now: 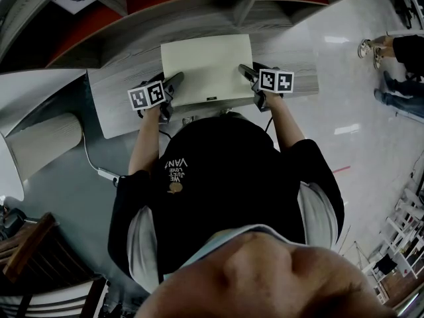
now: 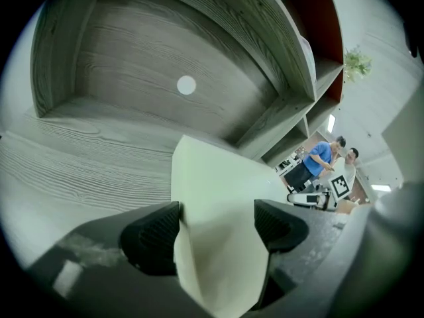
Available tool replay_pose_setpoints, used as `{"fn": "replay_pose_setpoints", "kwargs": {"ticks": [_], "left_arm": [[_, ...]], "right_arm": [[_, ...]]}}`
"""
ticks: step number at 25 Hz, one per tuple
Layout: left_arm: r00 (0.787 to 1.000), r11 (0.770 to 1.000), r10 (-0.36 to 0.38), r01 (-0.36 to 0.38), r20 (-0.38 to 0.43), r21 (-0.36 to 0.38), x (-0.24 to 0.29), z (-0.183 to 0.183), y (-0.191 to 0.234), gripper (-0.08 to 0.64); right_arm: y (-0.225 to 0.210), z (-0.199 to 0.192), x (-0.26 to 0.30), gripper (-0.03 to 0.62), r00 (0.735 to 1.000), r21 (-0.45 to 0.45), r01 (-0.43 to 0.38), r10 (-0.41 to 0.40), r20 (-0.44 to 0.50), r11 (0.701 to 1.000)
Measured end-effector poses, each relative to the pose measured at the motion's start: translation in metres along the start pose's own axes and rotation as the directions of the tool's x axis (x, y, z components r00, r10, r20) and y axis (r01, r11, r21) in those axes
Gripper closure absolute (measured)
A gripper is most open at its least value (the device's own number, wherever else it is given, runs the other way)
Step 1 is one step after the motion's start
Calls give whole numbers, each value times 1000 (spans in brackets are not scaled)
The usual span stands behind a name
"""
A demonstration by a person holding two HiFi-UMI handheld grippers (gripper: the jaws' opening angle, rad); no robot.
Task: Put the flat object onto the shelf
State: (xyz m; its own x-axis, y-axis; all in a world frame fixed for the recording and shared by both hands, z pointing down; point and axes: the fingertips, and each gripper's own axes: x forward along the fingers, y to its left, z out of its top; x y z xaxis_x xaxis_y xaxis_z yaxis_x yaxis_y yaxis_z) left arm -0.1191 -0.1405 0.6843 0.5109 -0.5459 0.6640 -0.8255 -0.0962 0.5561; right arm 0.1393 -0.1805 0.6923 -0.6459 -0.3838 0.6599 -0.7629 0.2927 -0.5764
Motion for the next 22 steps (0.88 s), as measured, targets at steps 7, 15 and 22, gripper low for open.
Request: {"fn": "replay_pose_setpoints", "kwargs": {"ticks": [7,15,22], "left_arm": [[999,999,36,-36,7,1,-2,-1,9,284],[999,999,51,-51,12,-2,-3,0,8,298],[998,999,40,-40,39,6,-13,0,4,305]], "right_arm": [[-3,-1,0,359,1000,7,13,-13,15,1000],[1,1,-4,380,998,7,39,-39,51,999],[11,8,-19,397,992,-26,60,-57,111,998]]}}
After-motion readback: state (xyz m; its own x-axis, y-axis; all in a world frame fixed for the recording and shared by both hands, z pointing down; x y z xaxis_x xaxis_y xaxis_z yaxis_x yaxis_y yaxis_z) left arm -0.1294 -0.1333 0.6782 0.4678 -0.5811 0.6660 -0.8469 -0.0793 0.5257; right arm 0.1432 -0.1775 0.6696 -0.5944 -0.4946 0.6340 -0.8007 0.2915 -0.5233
